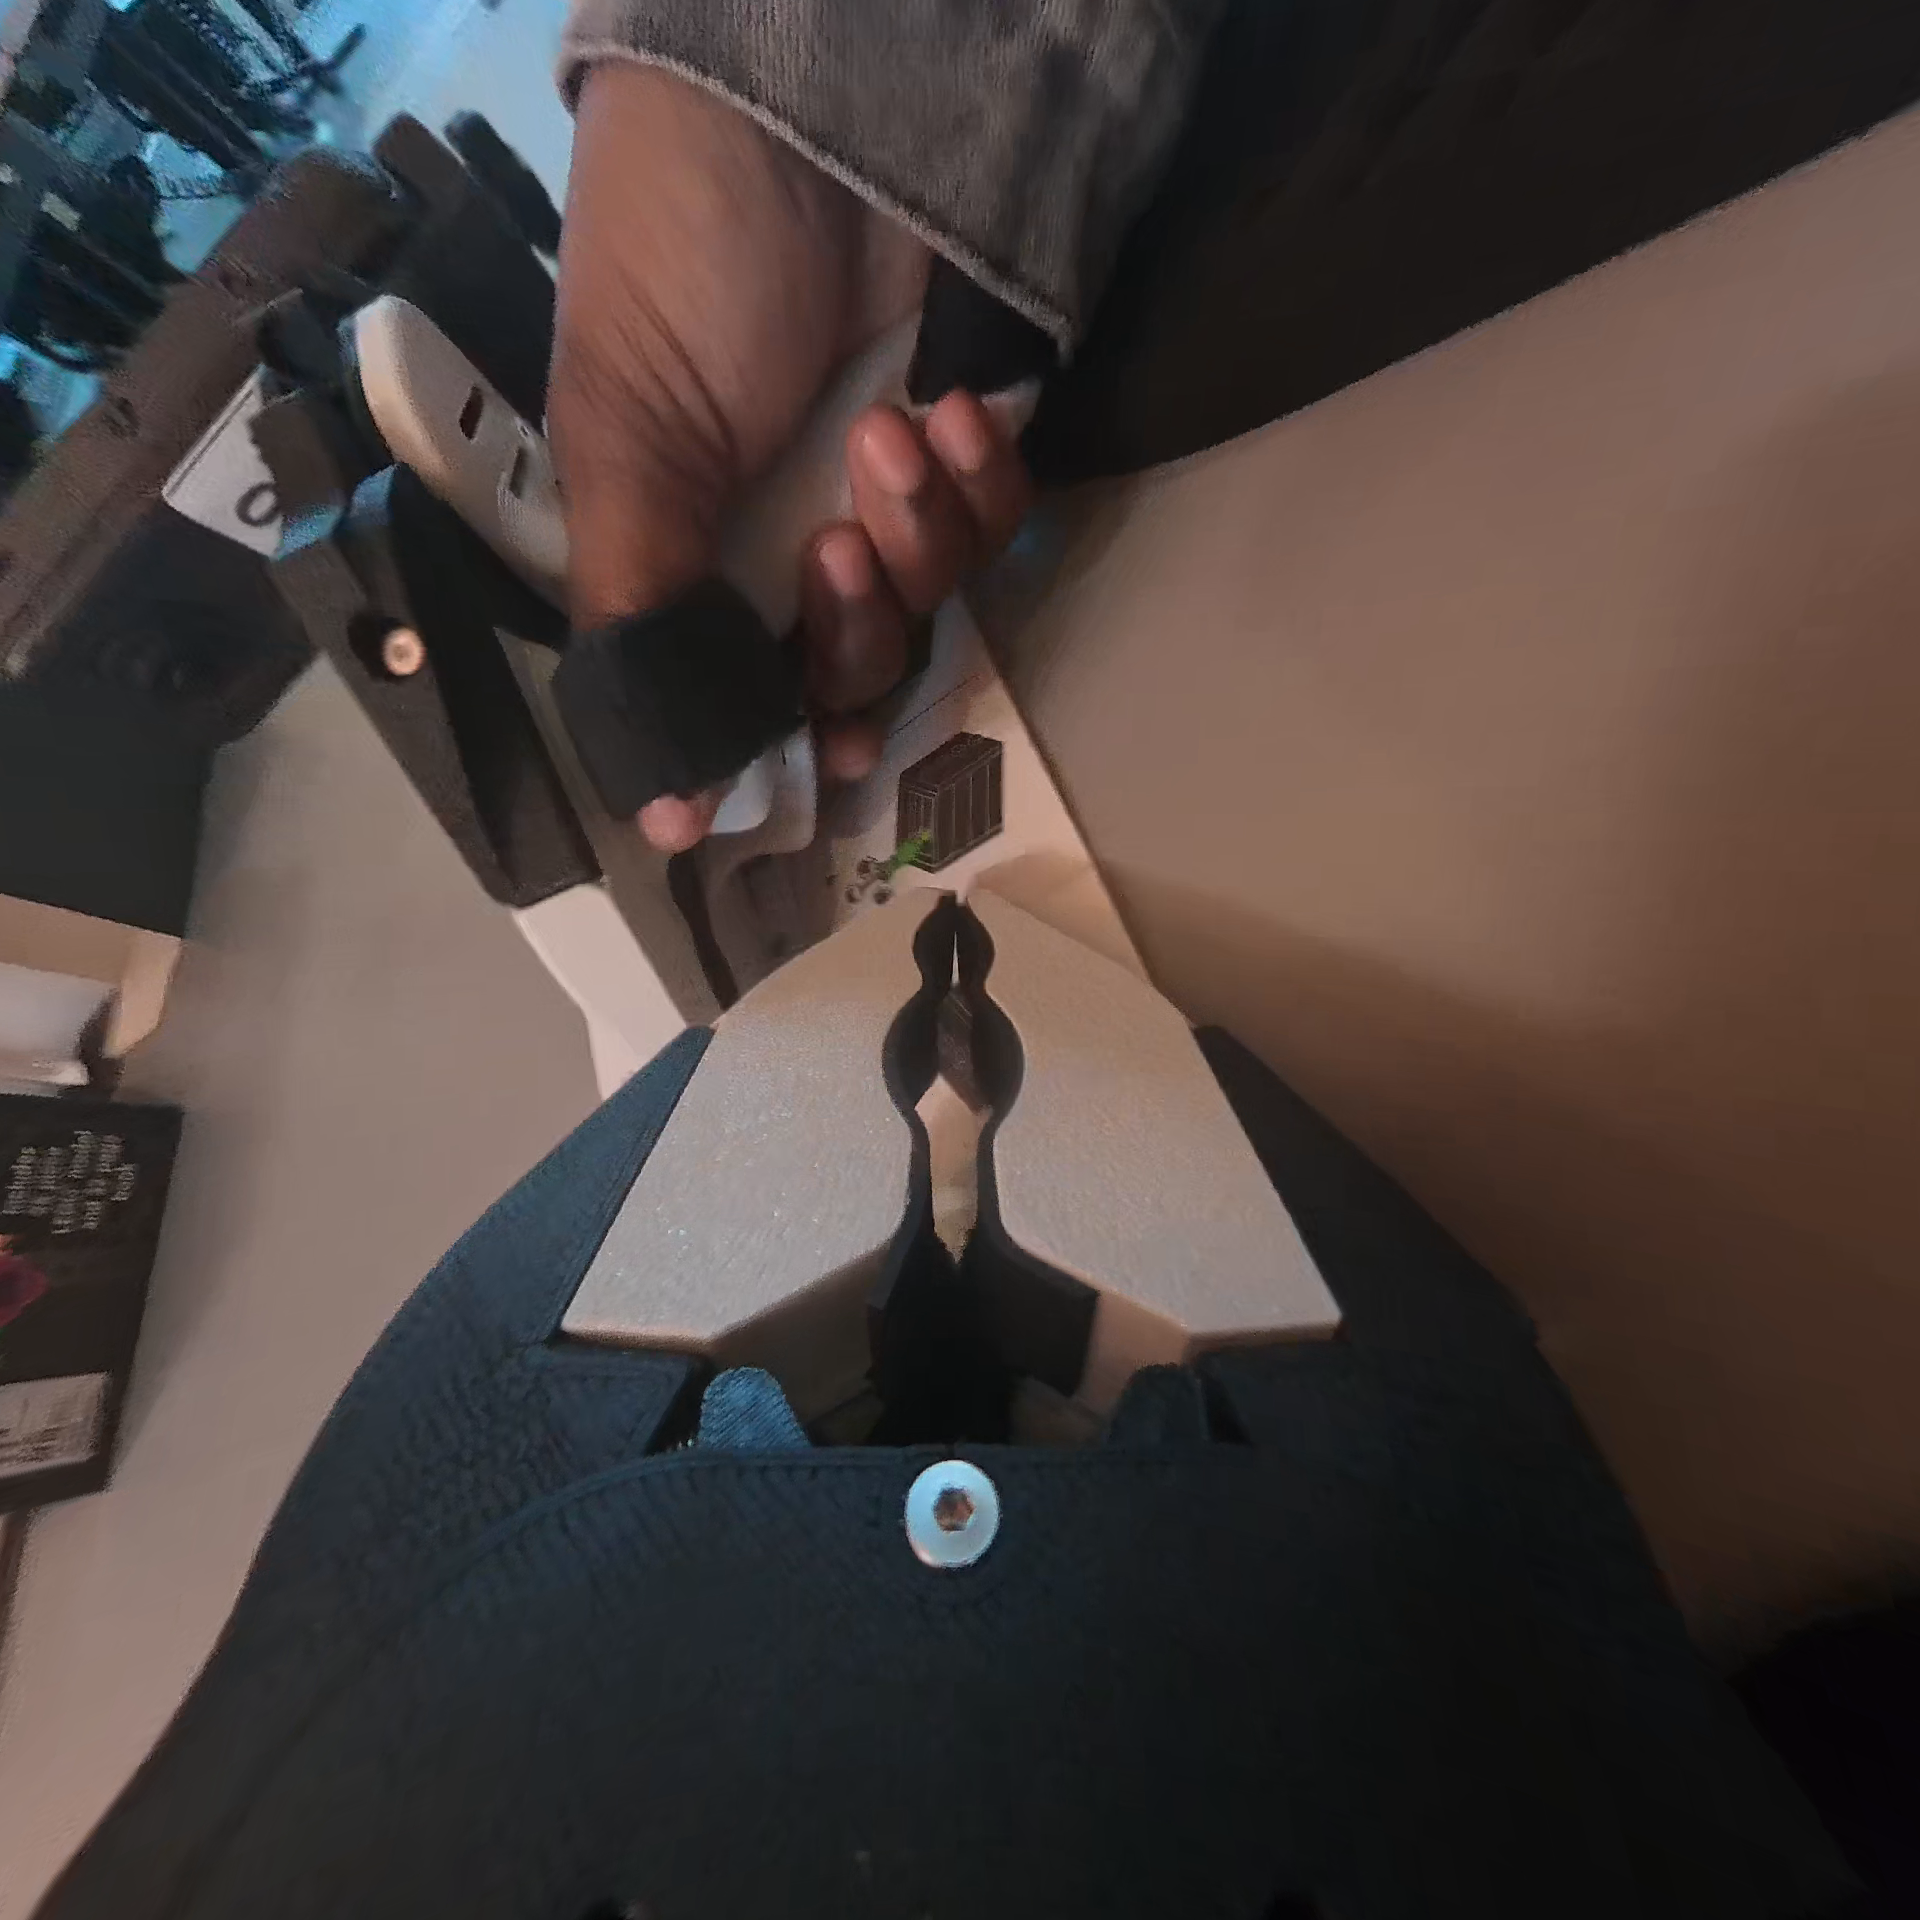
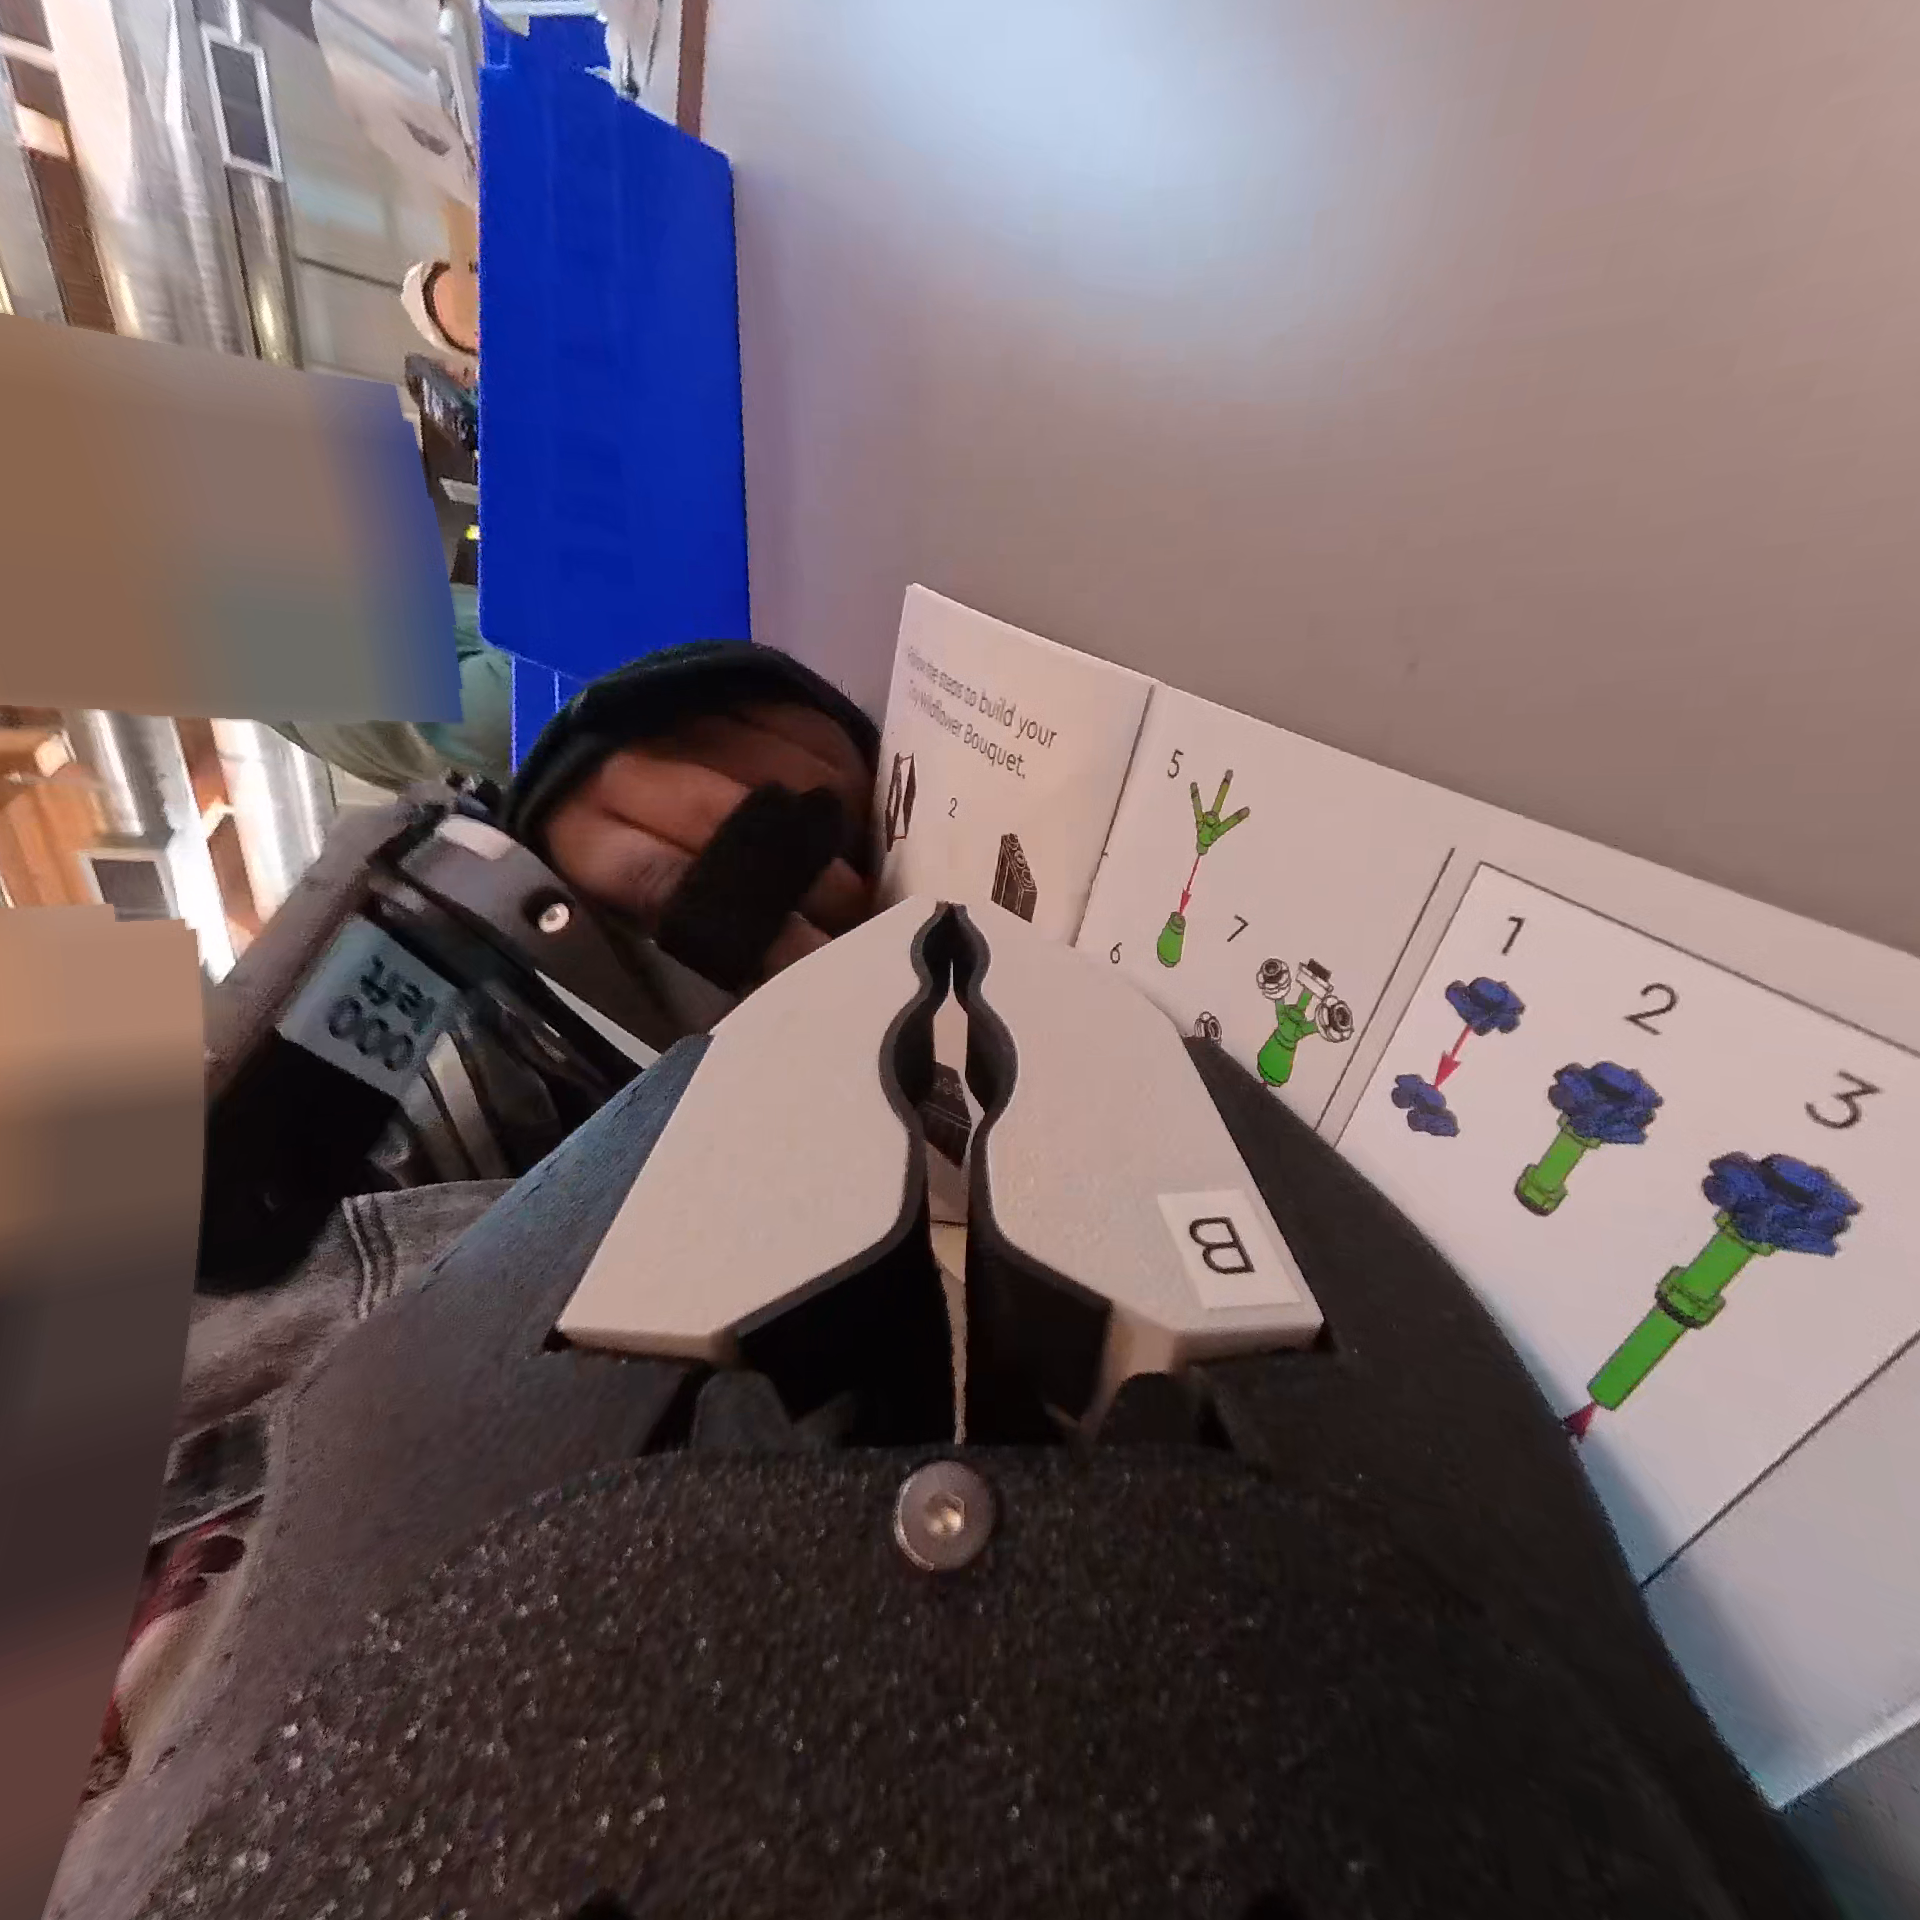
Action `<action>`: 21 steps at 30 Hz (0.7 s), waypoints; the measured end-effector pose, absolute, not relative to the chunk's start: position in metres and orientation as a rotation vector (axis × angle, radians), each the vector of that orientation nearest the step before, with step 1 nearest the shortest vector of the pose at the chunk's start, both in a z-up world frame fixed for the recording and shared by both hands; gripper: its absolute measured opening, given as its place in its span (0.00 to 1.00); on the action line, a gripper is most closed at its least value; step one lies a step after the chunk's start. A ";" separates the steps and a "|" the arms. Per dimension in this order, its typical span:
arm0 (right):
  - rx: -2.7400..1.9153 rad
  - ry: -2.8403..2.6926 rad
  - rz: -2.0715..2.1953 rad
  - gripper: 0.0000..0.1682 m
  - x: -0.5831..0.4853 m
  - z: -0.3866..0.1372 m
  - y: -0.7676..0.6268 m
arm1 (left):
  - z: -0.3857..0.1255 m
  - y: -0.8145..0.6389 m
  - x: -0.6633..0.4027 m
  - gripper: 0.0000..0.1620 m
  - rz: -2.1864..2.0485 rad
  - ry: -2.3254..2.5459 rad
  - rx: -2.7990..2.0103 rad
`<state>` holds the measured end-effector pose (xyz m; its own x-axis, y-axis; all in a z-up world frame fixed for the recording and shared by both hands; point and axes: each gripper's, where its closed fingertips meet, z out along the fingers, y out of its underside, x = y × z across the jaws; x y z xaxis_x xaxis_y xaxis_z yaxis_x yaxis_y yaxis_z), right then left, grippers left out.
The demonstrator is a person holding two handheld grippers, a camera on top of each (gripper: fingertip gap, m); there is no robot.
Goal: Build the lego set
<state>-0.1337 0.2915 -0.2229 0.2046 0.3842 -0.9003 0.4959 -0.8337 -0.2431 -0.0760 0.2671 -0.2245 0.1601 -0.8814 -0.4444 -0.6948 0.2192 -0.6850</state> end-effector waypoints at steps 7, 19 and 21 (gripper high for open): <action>2.320 1.102 -1.711 0.00 -0.133 -0.222 0.287 | -0.181 0.320 -0.122 0.00 -0.729 0.917 -1.960; 2.204 0.987 -1.662 0.00 -0.149 -0.220 0.295 | -0.230 0.332 -0.137 0.01 -0.689 0.806 -2.253; 2.210 0.961 -1.586 0.00 -0.141 -0.222 0.288 | -0.230 0.332 -0.137 0.01 -0.582 0.853 -2.221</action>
<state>-0.1411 0.2875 -0.2218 0.1873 0.3623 -0.9131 0.6412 -0.7492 -0.1658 -0.1368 0.3318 -0.2305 0.6854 -0.7106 0.1588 -0.4074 -0.5550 -0.7252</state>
